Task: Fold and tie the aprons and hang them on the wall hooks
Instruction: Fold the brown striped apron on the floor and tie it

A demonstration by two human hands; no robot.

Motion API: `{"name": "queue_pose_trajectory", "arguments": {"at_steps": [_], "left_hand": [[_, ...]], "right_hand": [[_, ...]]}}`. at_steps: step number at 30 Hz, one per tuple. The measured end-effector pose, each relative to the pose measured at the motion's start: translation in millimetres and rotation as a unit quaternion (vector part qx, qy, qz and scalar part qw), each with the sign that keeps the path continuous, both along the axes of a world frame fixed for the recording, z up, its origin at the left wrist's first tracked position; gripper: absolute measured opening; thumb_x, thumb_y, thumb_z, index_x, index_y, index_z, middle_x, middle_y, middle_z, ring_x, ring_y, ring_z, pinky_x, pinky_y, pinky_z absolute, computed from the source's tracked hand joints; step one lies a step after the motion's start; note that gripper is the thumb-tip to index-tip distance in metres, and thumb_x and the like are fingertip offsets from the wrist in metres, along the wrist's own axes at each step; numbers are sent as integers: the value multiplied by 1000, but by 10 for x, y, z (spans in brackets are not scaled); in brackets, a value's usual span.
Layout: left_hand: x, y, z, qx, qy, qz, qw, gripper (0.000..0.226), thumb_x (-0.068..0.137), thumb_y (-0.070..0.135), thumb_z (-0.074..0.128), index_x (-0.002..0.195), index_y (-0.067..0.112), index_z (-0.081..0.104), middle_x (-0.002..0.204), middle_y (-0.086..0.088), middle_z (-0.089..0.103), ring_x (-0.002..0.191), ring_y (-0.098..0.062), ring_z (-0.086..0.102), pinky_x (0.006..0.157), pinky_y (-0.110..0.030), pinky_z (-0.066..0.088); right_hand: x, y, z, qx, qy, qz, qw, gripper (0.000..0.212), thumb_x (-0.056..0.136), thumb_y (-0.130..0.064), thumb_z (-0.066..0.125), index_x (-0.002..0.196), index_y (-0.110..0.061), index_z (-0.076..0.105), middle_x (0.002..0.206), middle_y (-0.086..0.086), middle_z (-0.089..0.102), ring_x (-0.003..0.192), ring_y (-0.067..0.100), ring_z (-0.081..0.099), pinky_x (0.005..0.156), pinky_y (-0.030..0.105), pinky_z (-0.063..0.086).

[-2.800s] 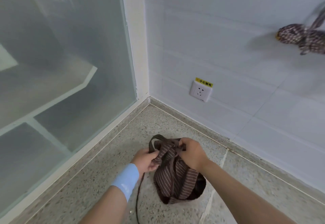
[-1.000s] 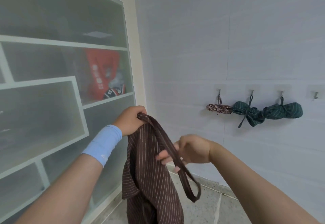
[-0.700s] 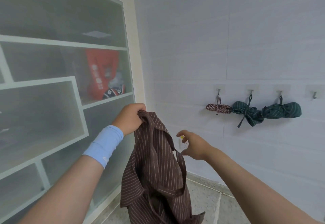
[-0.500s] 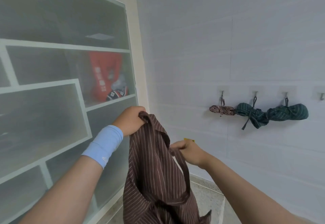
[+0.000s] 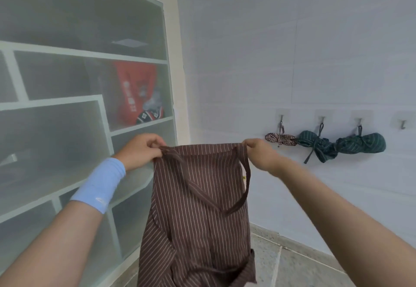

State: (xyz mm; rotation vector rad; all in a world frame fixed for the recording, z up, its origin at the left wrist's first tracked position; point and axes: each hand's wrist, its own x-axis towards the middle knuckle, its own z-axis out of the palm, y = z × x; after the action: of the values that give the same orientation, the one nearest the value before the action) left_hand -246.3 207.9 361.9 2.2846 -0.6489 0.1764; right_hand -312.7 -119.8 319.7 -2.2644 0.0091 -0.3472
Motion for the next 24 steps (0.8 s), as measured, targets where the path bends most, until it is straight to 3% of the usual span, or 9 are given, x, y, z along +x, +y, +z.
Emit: {"name": "queue_pose_trajectory", "arguments": {"at_steps": [2, 4, 5, 8, 11, 13, 15, 19, 24], "left_hand": [[-179, 129, 113, 50, 190, -130, 972, 17, 85, -10, 61, 88, 7, 63, 75, -11, 62, 59, -12, 61, 54, -19, 50], [-310, 244, 228, 24, 320, -246, 914, 16, 79, -5, 68, 85, 9, 61, 76, -13, 58, 57, -16, 59, 49, -21, 52], [-330, 267, 274, 11, 328, -280, 902, 16, 76, -2, 69, 82, 12, 63, 75, -12, 56, 55, -16, 58, 48, -22, 51], [-286, 205, 270, 36, 292, -267, 917, 22, 82, -7, 65, 88, 13, 68, 82, -13, 61, 70, -21, 59, 55, -24, 51], [-49, 64, 65, 114, 230, -149, 955, 22, 89, -5, 59, 102, 11, 65, 87, -4, 65, 76, -15, 57, 57, -23, 46], [159, -33, -133, 143, 148, -63, 977, 15, 87, 2, 62, 94, 15, 65, 77, 2, 64, 69, -12, 55, 57, -23, 41], [374, -112, -356, 114, 106, -21, 988, 10, 84, 5, 68, 84, 14, 64, 72, 0, 63, 68, -16, 56, 62, -25, 41], [755, -261, -889, 78, 94, 45, 992, 15, 79, 11, 75, 74, 16, 61, 71, -1, 62, 69, -19, 56, 67, -29, 42], [1304, -435, -1554, 87, 121, 97, 984, 14, 80, 16, 72, 77, 20, 59, 82, -2, 65, 79, -21, 60, 63, -28, 40]], "right_hand": [[-238, -98, 197, 70, 226, 231, 944, 27, 101, -9, 49, 92, 9, 68, 76, 22, 69, 63, 26, 67, 62, 35, 58], [-355, -208, 315, 113, 293, 363, 878, 35, 102, -6, 44, 81, -4, 71, 54, 6, 63, 43, 13, 58, 47, 23, 42], [-346, -247, 350, 120, 289, 360, 879, 34, 102, -11, 47, 79, -12, 72, 49, 0, 61, 40, 9, 57, 45, 24, 37], [-228, -307, 322, 3, 206, 232, 951, 27, 80, -48, 78, 73, -23, 70, 57, -1, 62, 51, 12, 59, 56, 32, 47], [-113, -325, 211, 25, 256, 199, 946, 27, 93, -29, 69, 82, -5, 68, 69, 13, 57, 57, 22, 52, 57, 33, 44], [-25, -327, 59, 25, 185, 131, 974, 16, 93, -5, 63, 78, -2, 65, 66, 11, 57, 57, 21, 52, 56, 31, 45], [143, -328, -152, -21, 112, 35, 993, 25, 85, 9, 57, 66, -6, 63, 60, 4, 57, 57, 20, 51, 54, 28, 41], [473, -274, -566, -74, 83, -64, 992, 19, 90, -20, 63, 84, -18, 81, 79, -3, 74, 69, 10, 63, 67, 27, 53], [947, -317, -1105, 18, 196, -58, 979, 30, 91, -7, 46, 90, -5, 75, 72, 13, 75, 53, 23, 69, 43, 24, 47]]}}
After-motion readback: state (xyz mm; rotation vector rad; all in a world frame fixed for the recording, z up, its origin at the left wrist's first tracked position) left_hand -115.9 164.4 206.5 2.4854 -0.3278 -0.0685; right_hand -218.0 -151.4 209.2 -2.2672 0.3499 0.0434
